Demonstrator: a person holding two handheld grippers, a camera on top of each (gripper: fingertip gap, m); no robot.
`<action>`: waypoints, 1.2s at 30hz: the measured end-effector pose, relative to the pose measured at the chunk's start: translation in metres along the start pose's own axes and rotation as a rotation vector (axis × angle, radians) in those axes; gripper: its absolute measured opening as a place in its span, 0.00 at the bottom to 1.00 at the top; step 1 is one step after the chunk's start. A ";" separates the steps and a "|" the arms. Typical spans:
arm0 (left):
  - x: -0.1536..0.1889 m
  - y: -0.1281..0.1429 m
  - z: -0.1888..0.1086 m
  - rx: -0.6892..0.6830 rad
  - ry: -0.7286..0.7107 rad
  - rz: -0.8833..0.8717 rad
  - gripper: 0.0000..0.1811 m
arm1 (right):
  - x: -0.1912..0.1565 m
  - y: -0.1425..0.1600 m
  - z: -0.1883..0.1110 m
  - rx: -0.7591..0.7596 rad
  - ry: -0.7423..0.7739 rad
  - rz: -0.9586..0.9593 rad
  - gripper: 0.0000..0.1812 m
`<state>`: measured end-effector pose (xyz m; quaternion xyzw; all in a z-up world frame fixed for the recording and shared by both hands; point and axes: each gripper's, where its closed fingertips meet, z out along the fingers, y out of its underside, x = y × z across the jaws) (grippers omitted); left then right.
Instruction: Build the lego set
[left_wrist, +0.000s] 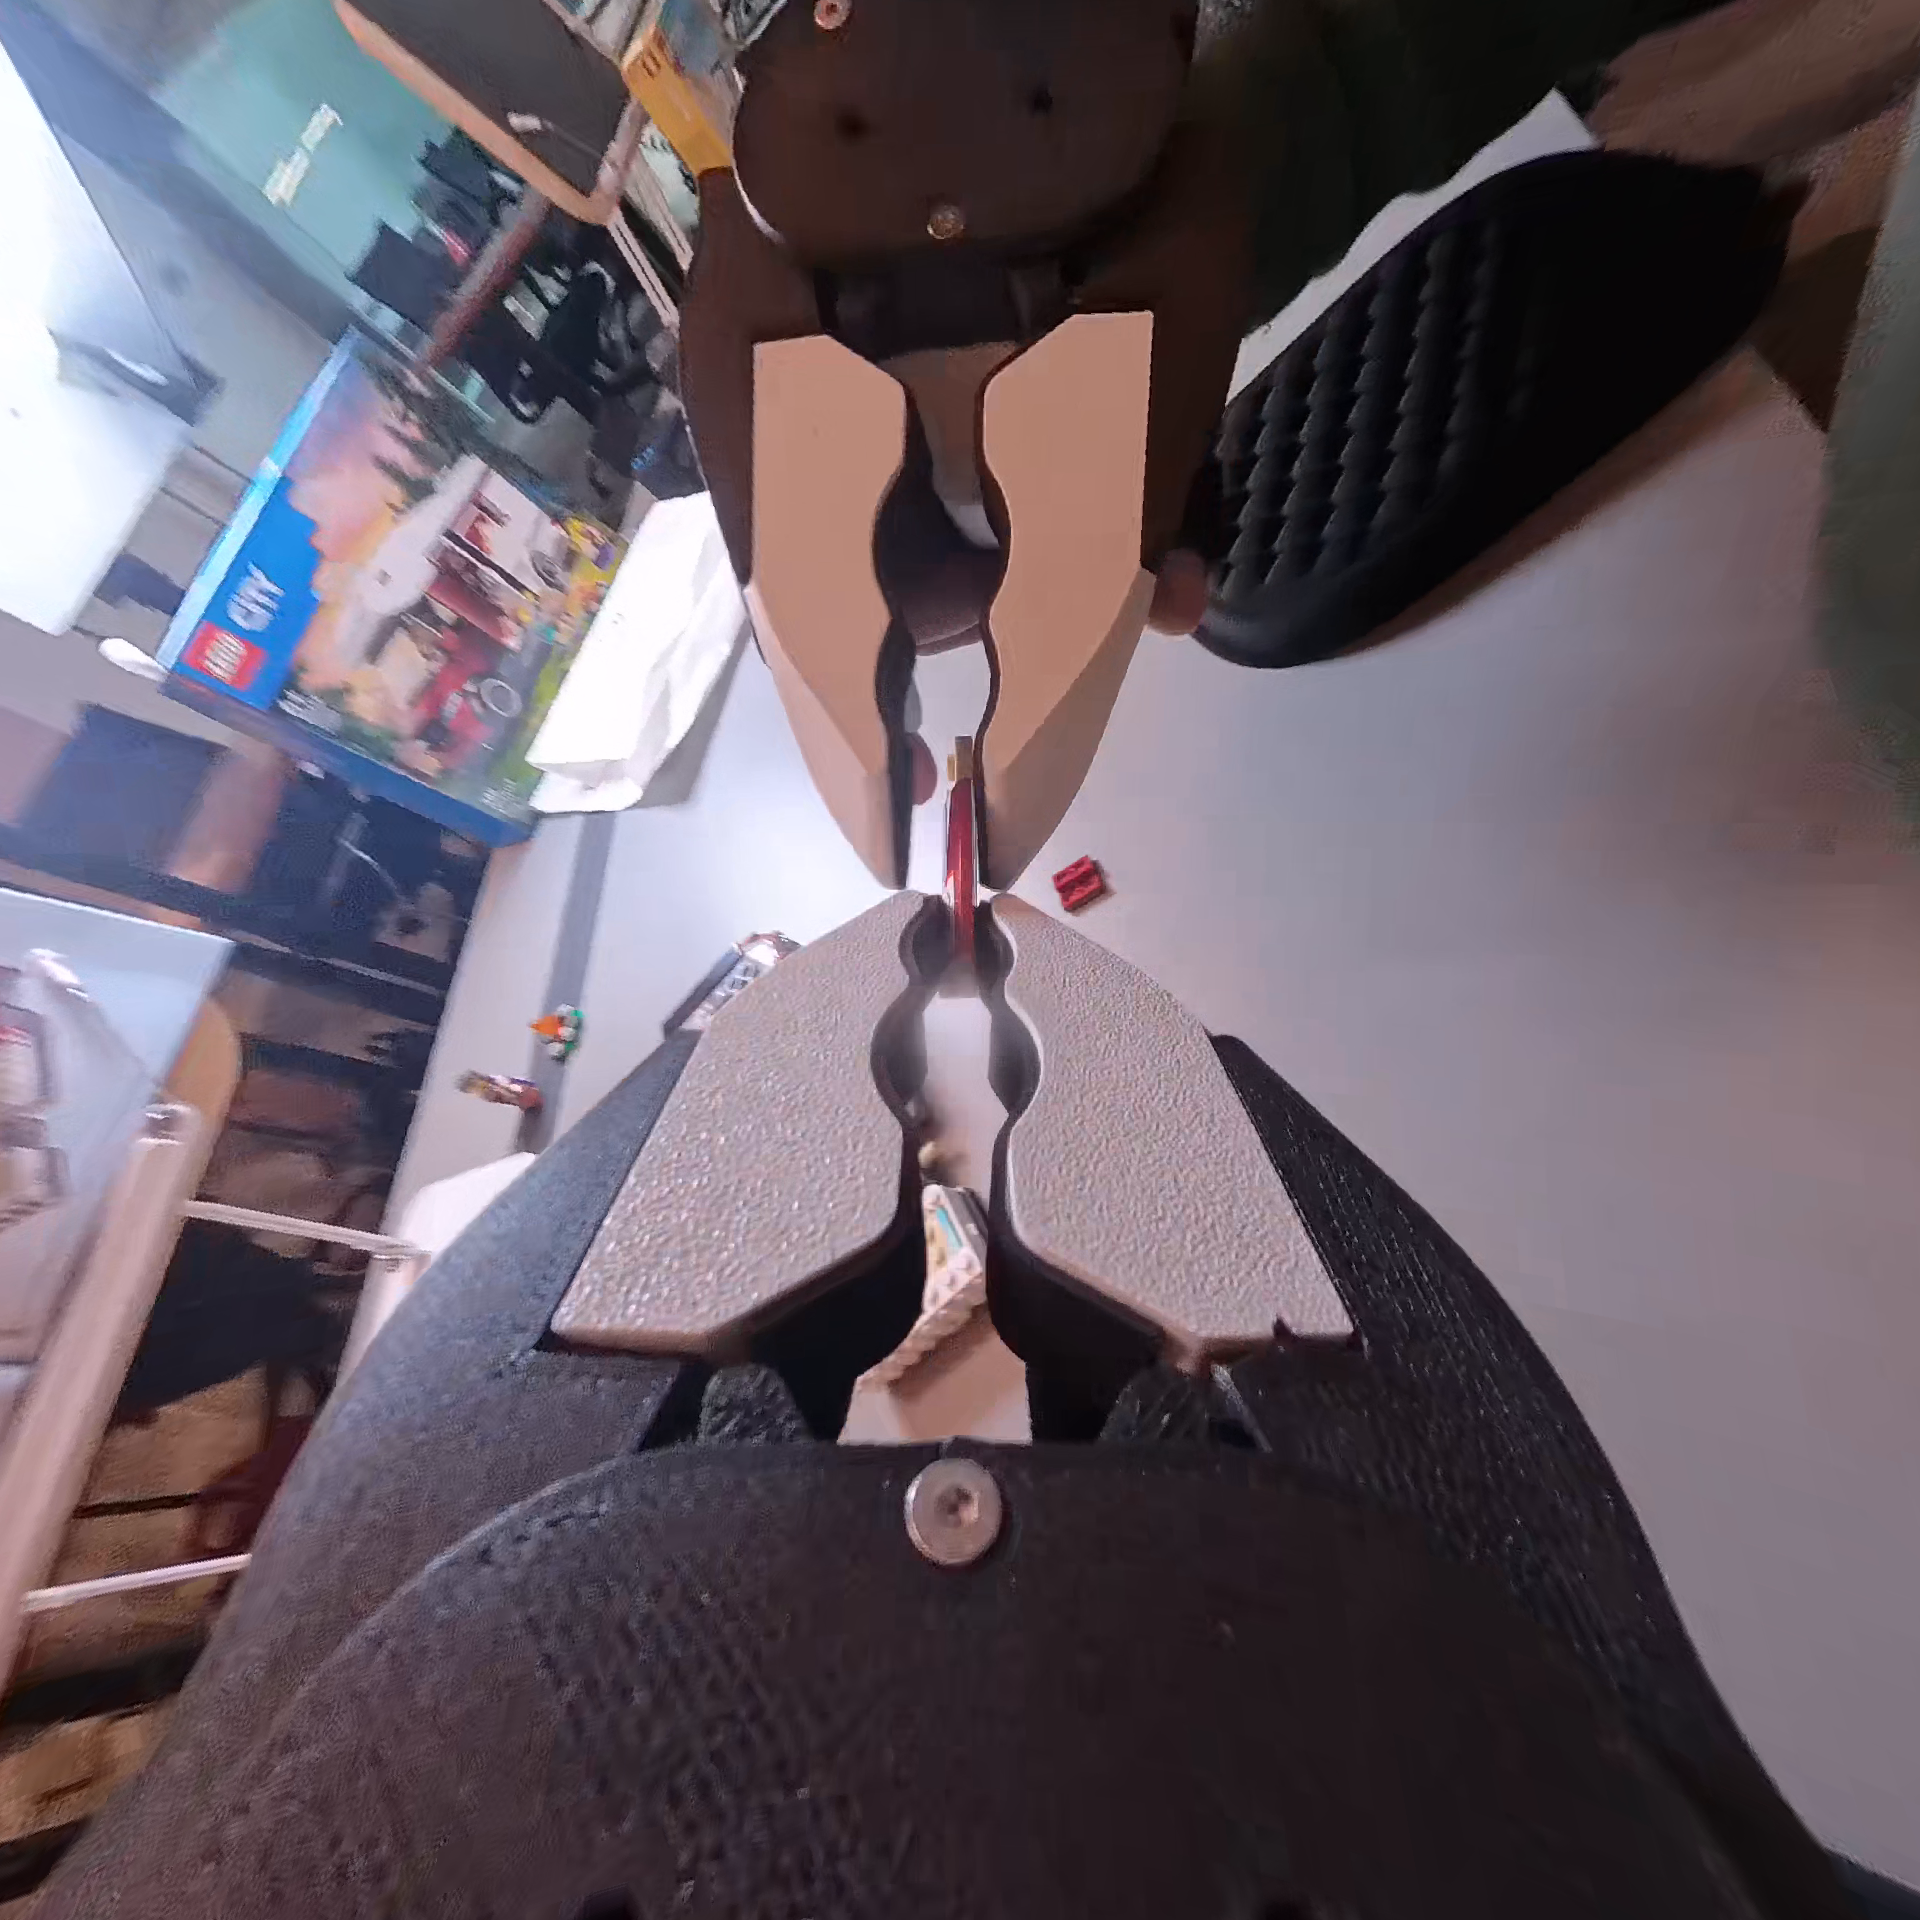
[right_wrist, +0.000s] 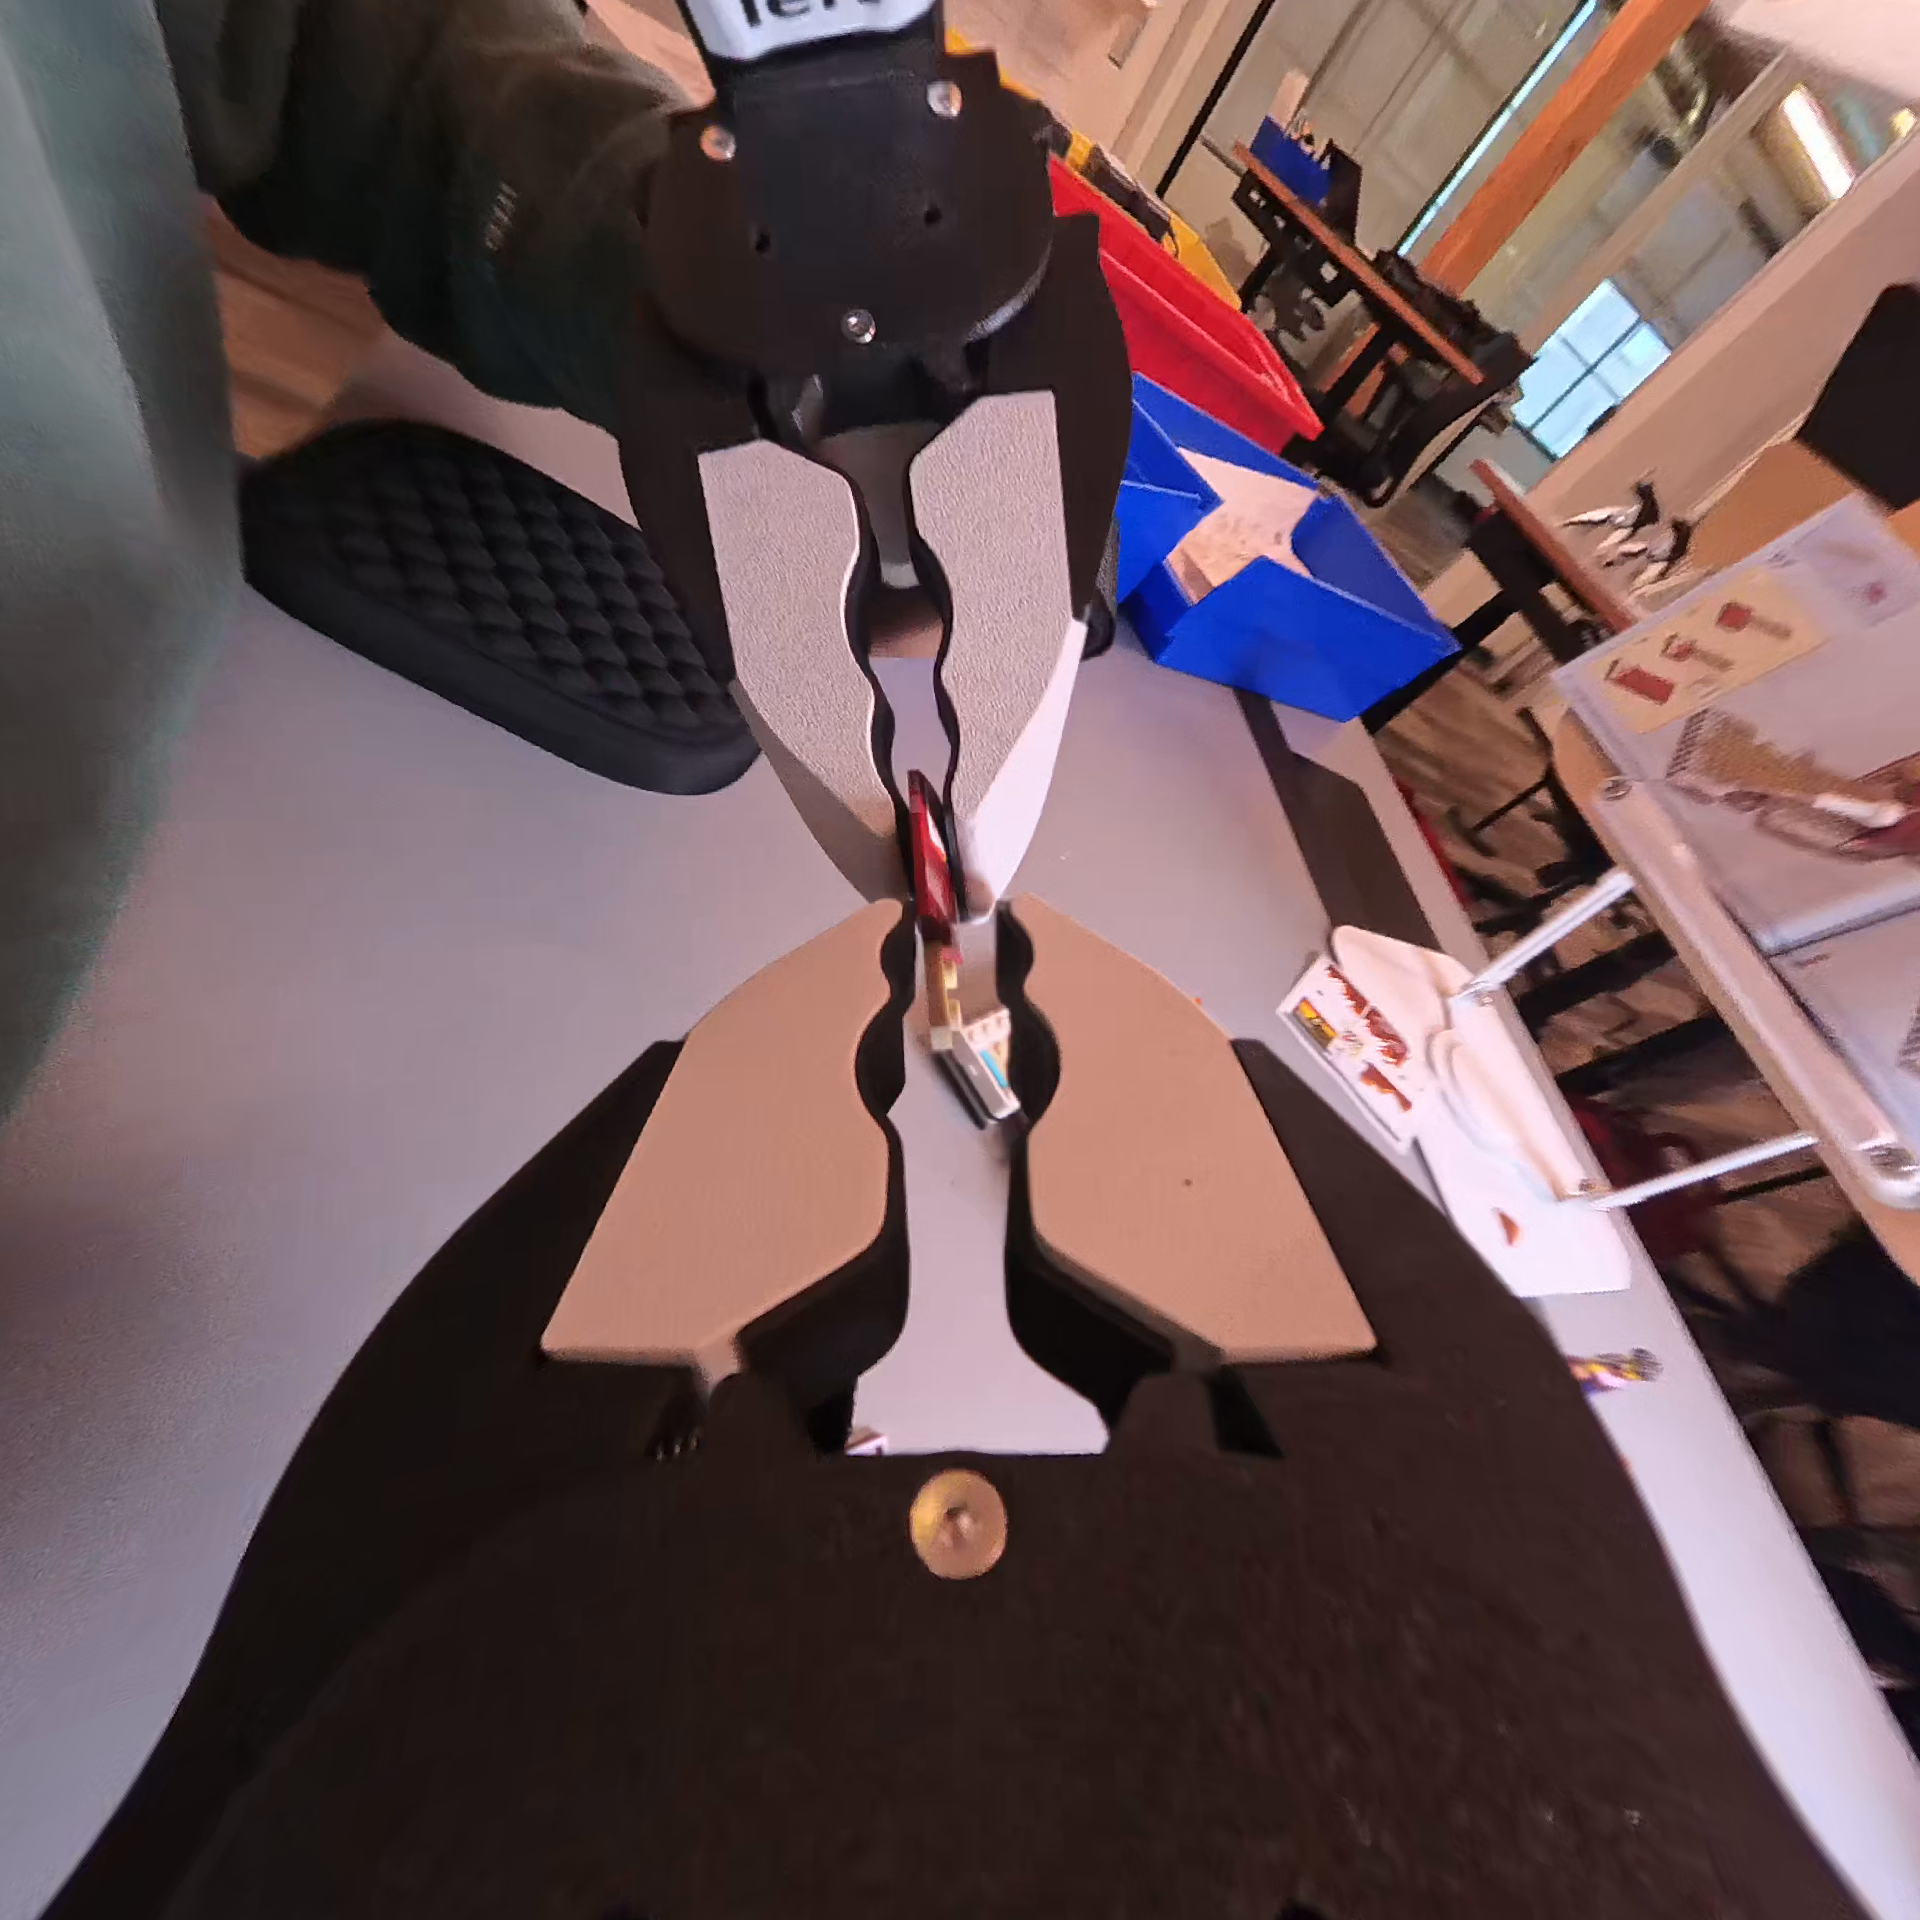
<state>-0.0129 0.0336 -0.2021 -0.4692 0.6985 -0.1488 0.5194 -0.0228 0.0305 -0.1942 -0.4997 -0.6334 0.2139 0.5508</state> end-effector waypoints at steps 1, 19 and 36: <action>0.000 -0.001 -0.001 -0.001 -0.016 0.036 0.04 | 0.000 -0.001 -0.001 -0.006 0.011 -0.025 0.09; 0.010 0.003 -0.013 0.216 0.211 -0.597 0.26 | -0.006 -0.008 -0.007 0.000 0.190 -0.454 0.03; 0.014 0.029 0.004 0.176 0.089 -0.506 0.10 | -0.004 0.026 0.008 -0.074 0.204 -0.482 0.16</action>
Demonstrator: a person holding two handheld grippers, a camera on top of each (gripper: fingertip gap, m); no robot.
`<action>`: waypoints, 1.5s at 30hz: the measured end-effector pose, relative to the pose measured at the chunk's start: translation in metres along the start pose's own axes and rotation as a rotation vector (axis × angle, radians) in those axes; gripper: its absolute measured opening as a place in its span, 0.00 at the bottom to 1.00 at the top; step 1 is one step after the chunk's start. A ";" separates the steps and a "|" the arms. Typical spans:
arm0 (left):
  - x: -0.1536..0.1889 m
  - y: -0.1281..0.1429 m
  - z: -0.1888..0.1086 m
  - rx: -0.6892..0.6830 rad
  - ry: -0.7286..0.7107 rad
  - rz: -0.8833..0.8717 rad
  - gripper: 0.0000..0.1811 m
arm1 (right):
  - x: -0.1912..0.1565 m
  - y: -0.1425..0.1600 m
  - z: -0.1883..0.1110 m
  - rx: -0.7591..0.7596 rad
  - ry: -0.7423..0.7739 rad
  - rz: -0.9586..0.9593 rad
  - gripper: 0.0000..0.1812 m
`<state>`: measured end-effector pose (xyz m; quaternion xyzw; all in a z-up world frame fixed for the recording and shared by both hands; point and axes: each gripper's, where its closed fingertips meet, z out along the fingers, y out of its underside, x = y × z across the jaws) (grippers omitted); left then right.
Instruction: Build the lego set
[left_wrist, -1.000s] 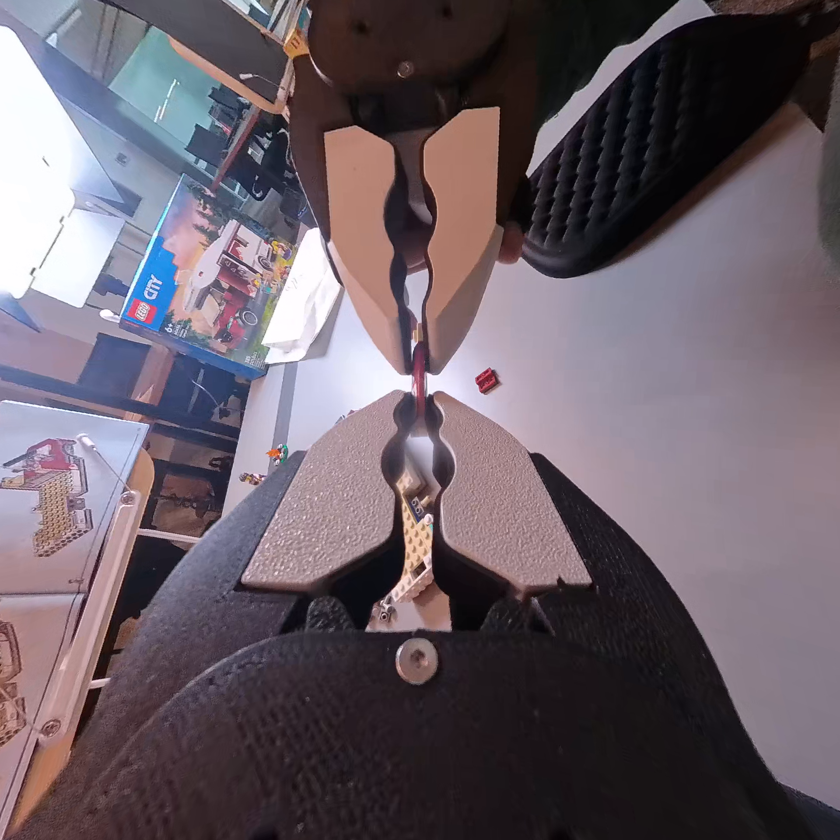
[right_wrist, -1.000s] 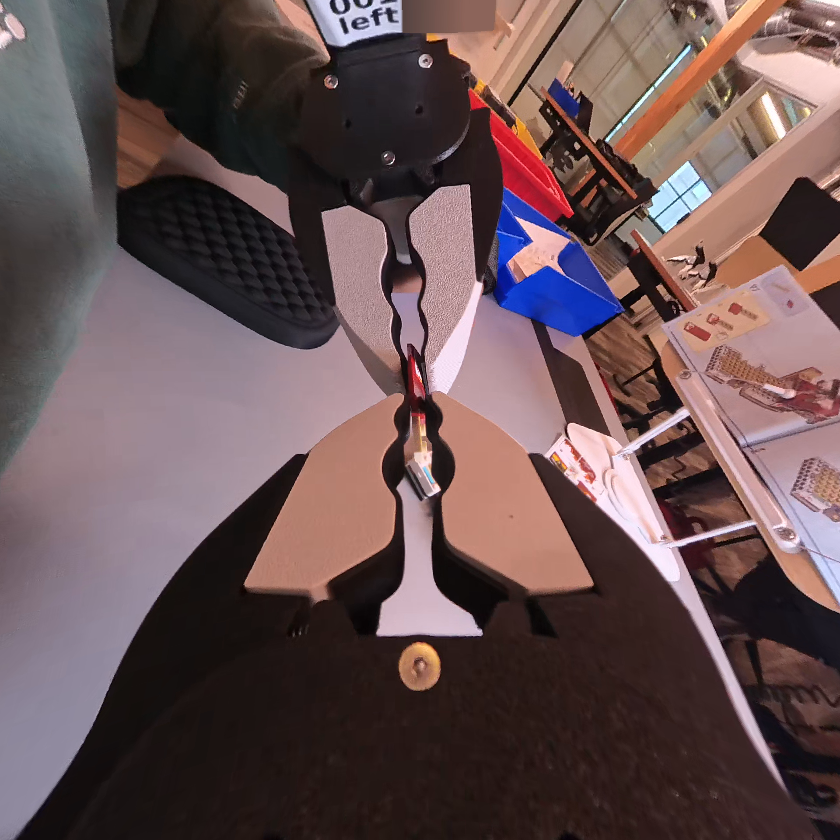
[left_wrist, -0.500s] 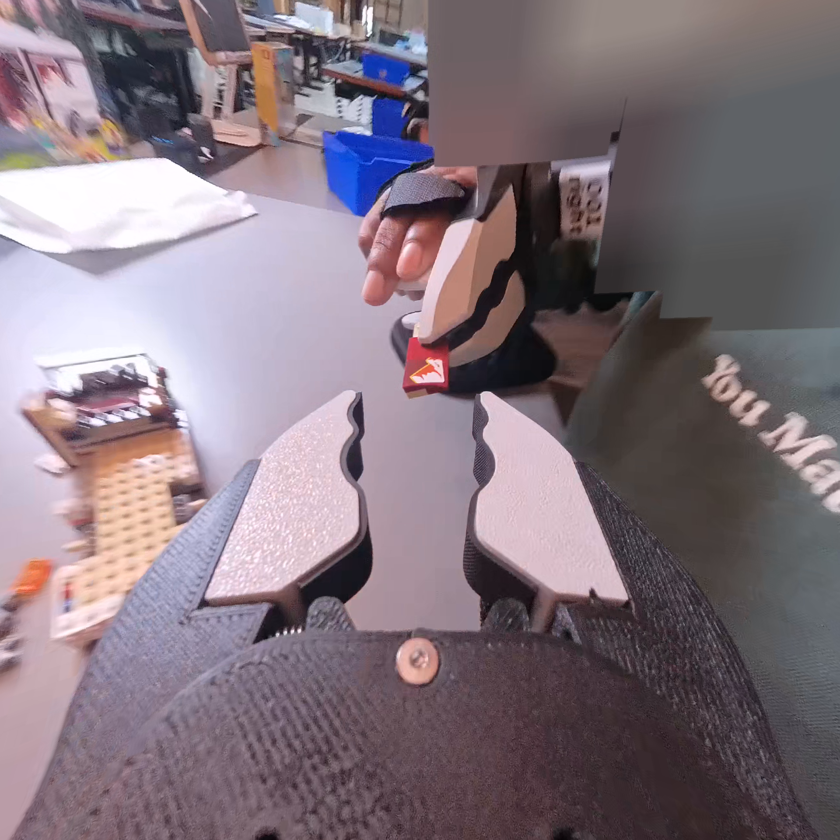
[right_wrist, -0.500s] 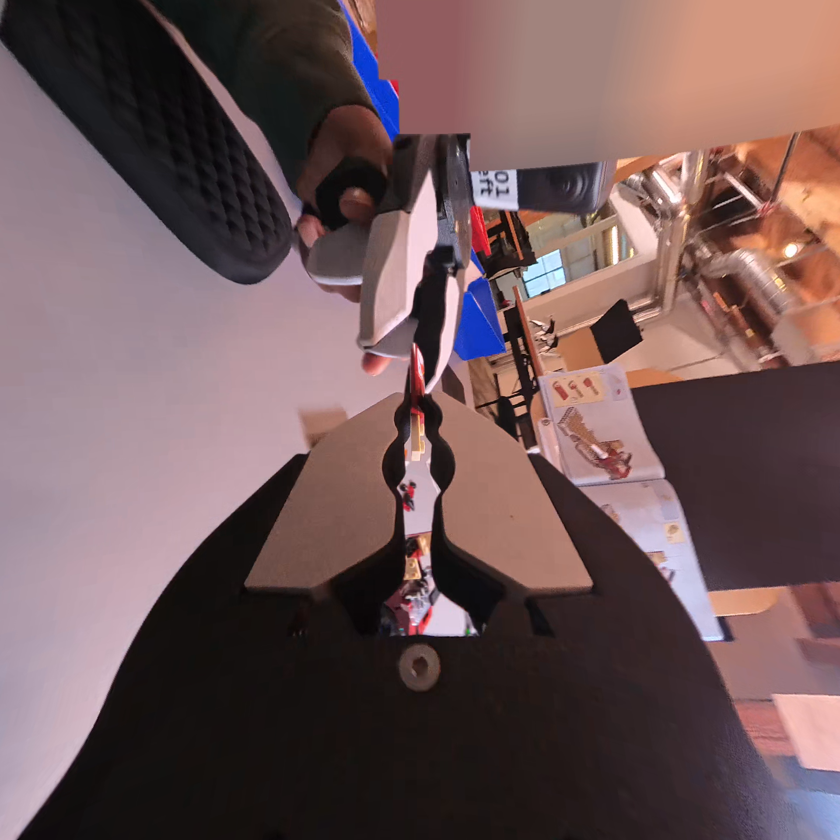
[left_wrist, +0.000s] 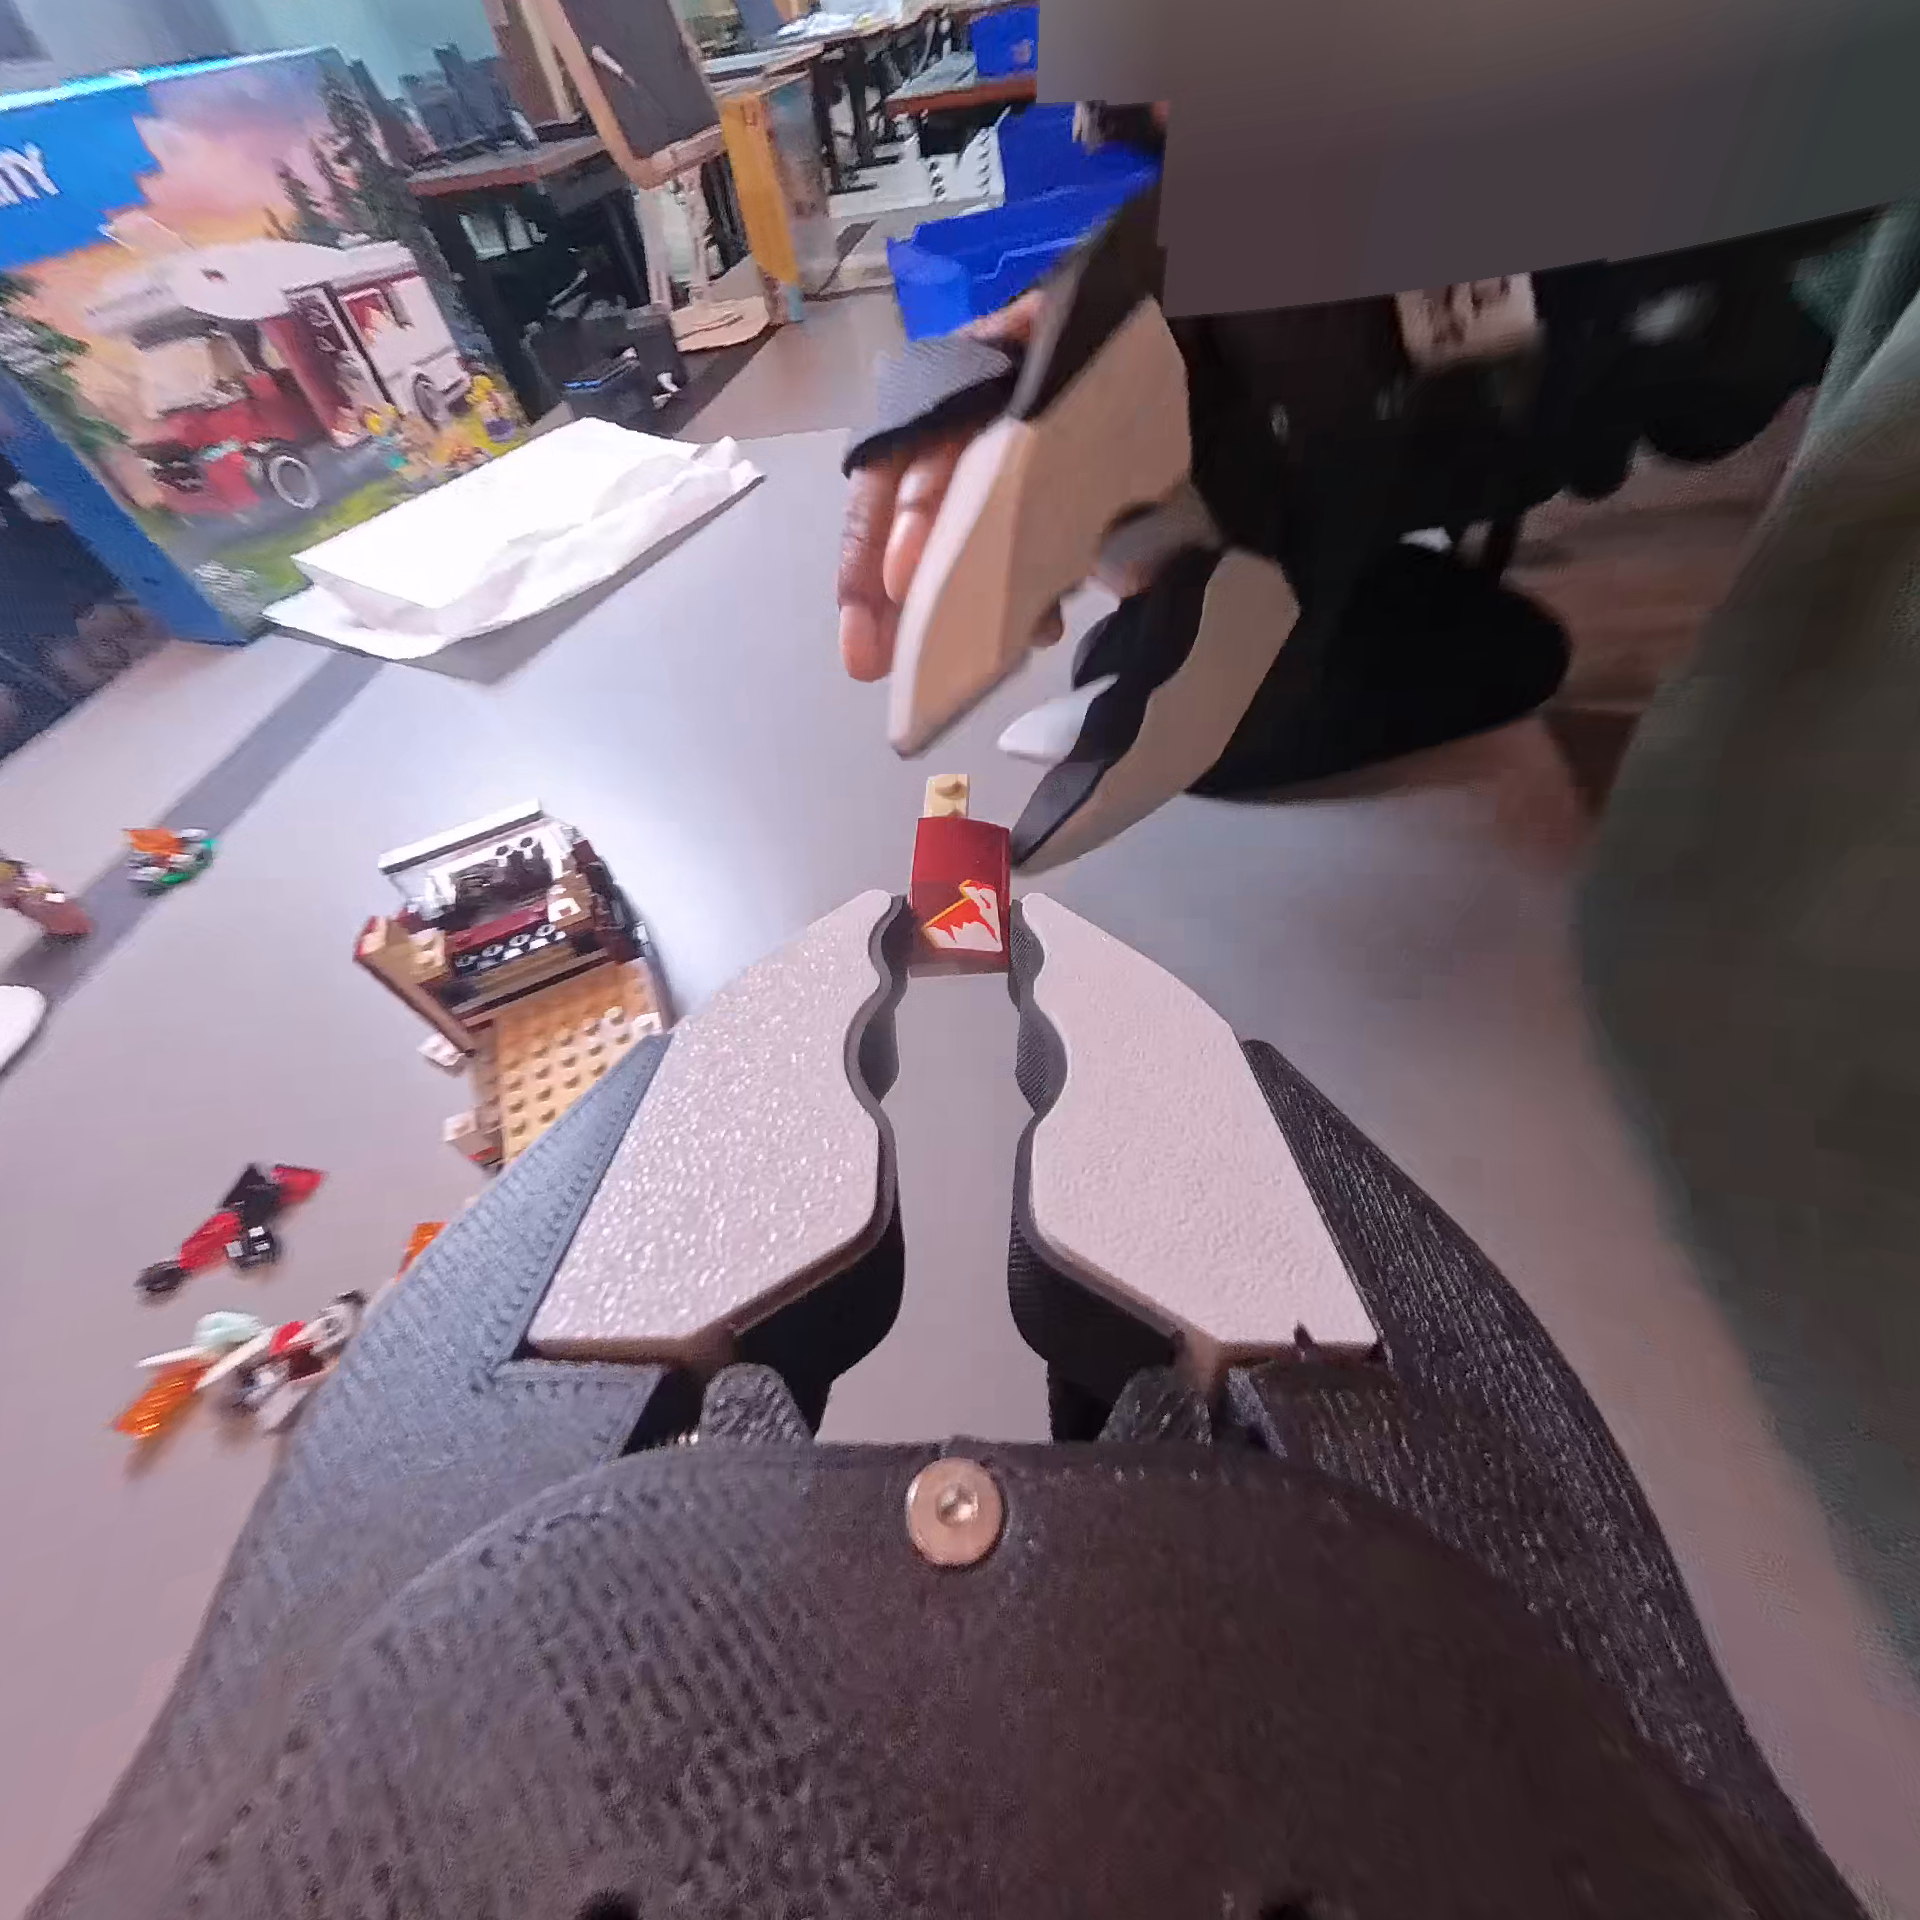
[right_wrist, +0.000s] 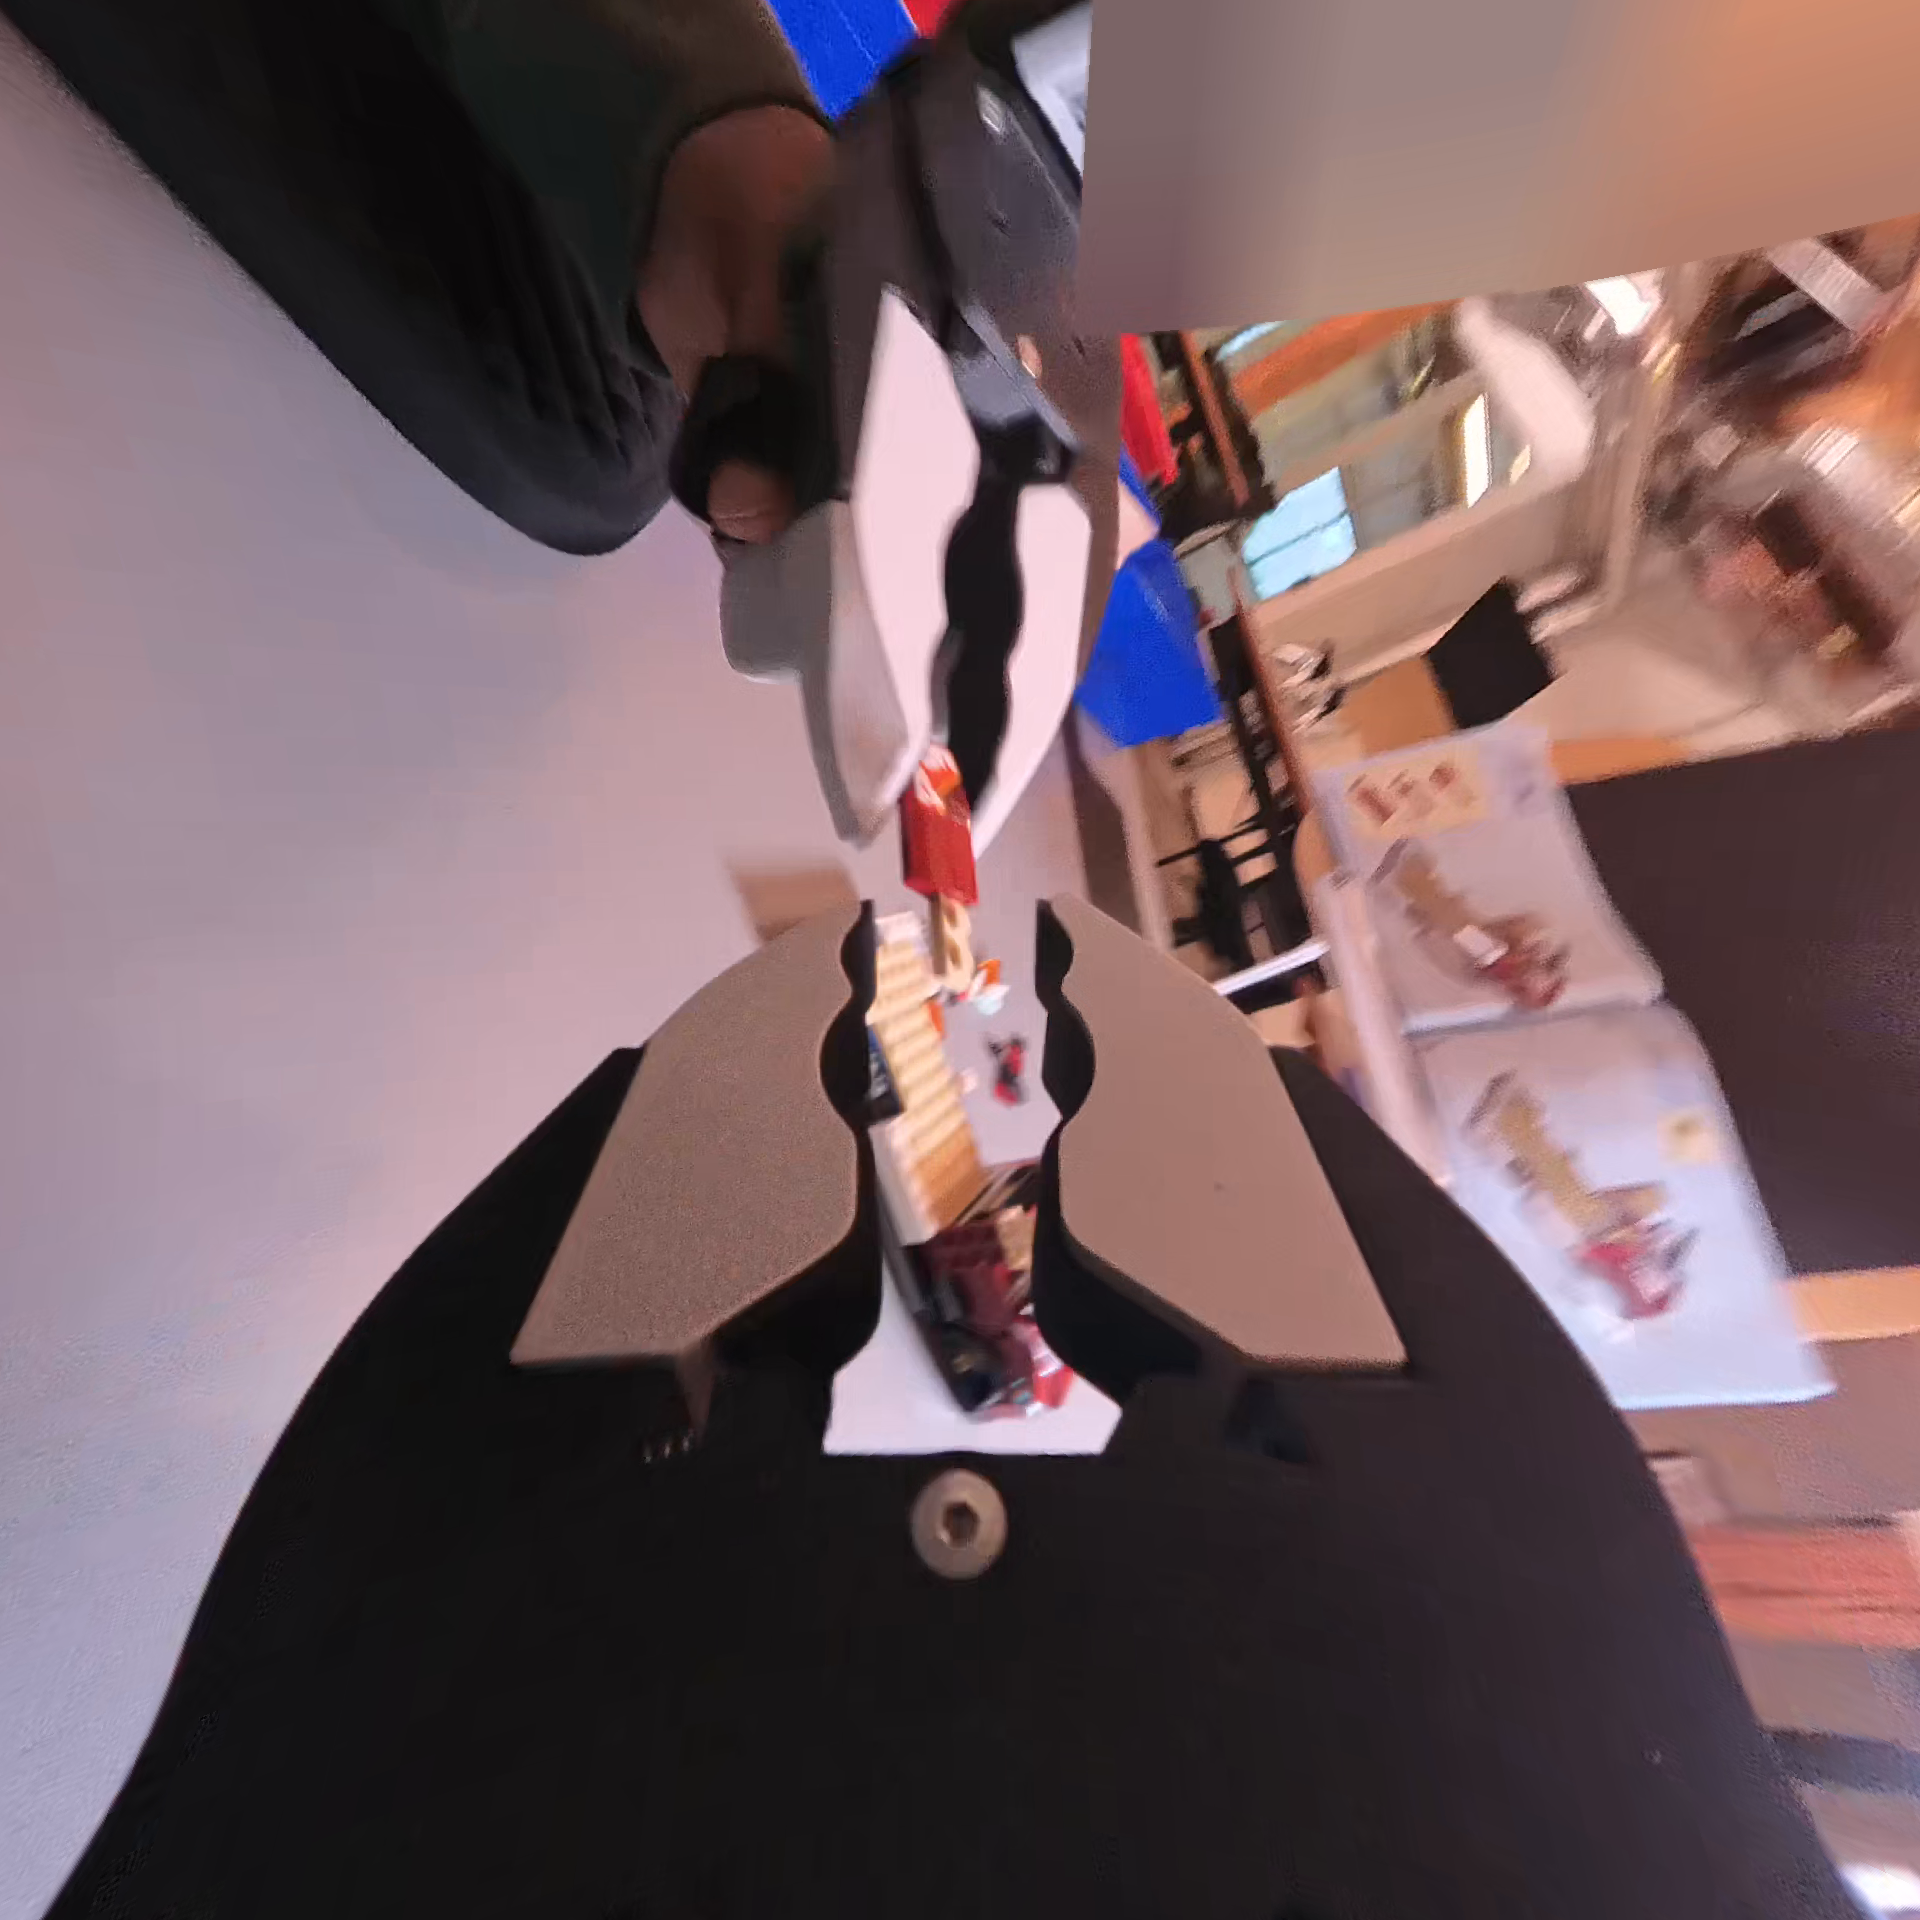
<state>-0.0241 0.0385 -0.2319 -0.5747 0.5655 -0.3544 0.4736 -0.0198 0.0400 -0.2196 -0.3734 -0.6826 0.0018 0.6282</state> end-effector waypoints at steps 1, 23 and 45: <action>-0.002 0.004 0.000 -0.019 -0.018 0.029 0.10 | 0.000 0.007 -0.002 -0.017 -0.037 0.083 0.17; 0.001 0.078 0.028 -0.307 -0.006 -0.051 0.10 | -0.077 0.108 -0.029 -0.486 -0.786 0.666 0.09; 0.000 0.092 0.034 -0.438 0.007 -0.058 0.14 | -0.091 0.080 -0.017 -0.464 -0.827 0.720 0.13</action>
